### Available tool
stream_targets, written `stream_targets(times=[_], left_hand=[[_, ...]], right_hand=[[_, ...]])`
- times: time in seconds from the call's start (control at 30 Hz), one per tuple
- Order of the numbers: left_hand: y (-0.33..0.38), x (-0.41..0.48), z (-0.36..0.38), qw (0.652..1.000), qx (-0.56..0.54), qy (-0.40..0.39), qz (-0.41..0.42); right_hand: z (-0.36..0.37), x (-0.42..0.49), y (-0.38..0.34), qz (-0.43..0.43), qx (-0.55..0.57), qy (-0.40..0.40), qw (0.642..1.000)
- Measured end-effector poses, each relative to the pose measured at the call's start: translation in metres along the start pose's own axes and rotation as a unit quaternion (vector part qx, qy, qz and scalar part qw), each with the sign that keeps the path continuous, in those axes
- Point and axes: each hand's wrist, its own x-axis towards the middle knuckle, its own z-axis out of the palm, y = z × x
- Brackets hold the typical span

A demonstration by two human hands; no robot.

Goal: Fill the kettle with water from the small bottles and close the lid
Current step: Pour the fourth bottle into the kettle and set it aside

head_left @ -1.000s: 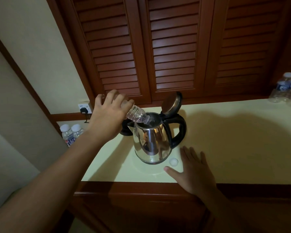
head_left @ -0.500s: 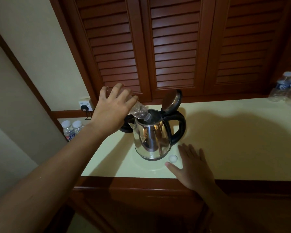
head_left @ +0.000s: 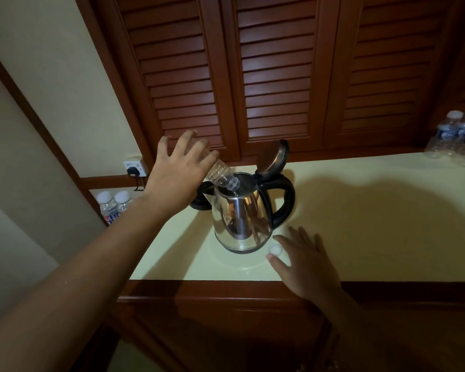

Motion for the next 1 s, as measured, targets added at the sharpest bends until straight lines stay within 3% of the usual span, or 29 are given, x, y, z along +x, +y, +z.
stream_targets(times=[0.13,0.23,0.37,0.47,0.53,0.67,0.83,0.93,1.0], left_hand=[[0.002,-0.004,0.003,0.997,-0.054,-0.018,-0.058],[0.007,-0.016,0.015,0.961,-0.216,-0.057,-0.161],[0.028,-0.060,0.018,0.806,-0.520,-0.028,-0.279],[0.065,-0.109,0.010,0.732,-0.612,-0.010,-0.300],[0.089,-0.138,0.008,0.721,-0.636,-0.028,-0.274],[0.108,-0.169,0.014,0.750,-0.627,-0.074,-0.198],[0.099,-0.167,0.011,0.753,-0.630,-0.085,-0.173],[0.097,-0.159,0.002,0.719,-0.664,-0.108,-0.173],[0.095,-0.153,-0.005,0.667,-0.707,-0.158,-0.175]], right_hand=[[-0.001,-0.001,0.001,-0.005,0.032,0.001,0.999],[-0.001,0.000,0.004,-0.006,0.062,0.015,0.998],[0.002,-0.001,0.010,-0.044,0.087,0.049,0.994],[-0.002,-0.006,0.005,-0.078,0.100,0.059,0.990],[-0.010,-0.010,-0.002,-0.091,0.122,0.053,0.987],[-0.041,-0.013,-0.018,-0.115,0.198,0.023,0.973],[-0.074,-0.012,-0.020,-0.156,0.179,-0.049,0.970],[-0.085,-0.017,-0.018,-0.165,0.178,-0.069,0.968],[-0.093,-0.022,-0.014,-0.165,0.182,-0.069,0.967]])
